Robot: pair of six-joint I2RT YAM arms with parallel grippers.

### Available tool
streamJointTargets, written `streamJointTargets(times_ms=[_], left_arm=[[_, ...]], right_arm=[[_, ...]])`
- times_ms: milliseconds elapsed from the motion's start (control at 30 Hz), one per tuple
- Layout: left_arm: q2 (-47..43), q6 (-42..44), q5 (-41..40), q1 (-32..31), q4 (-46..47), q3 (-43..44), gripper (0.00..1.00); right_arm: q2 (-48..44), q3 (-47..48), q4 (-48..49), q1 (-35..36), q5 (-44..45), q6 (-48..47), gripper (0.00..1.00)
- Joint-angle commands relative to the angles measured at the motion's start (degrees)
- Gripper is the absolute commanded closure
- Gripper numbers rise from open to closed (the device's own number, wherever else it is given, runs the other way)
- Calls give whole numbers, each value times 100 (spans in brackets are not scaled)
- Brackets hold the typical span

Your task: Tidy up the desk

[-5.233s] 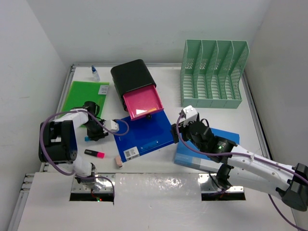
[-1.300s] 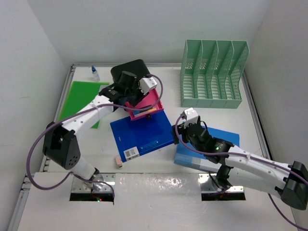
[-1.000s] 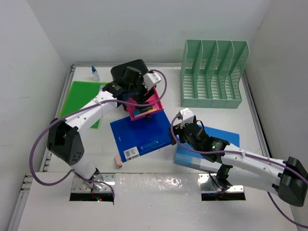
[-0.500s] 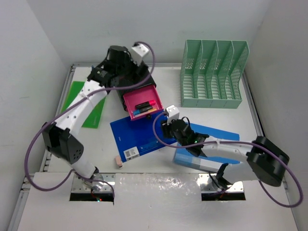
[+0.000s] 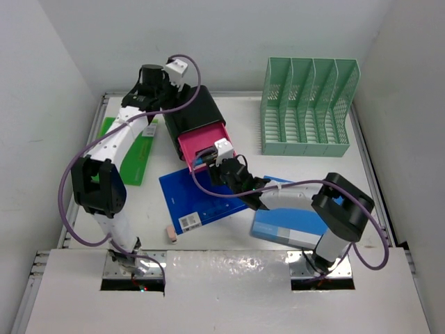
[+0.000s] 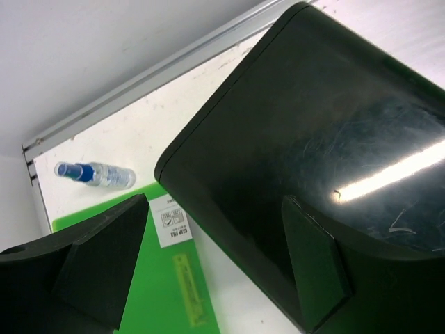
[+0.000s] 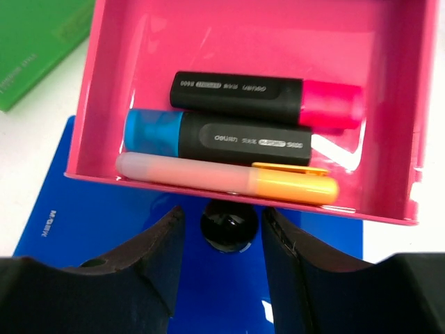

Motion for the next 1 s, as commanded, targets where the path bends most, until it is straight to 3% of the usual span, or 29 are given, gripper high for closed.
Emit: streamJointTargets(times_ms=[0,267,600,967], left_arm=[[-68,38,139,28,529,-82,25],[-86,170,438,37,713,-469,27],[-42,461,649,46,722,-628,29],[29,540,764,46,713,-698,30]], right_arm=[[163,370,321,3,77,46,53],[217,854,-56,3,253,81,53],[427,1283,540,-84,517,-348,57],[1736,2865,470,-629,77,-419,57]])
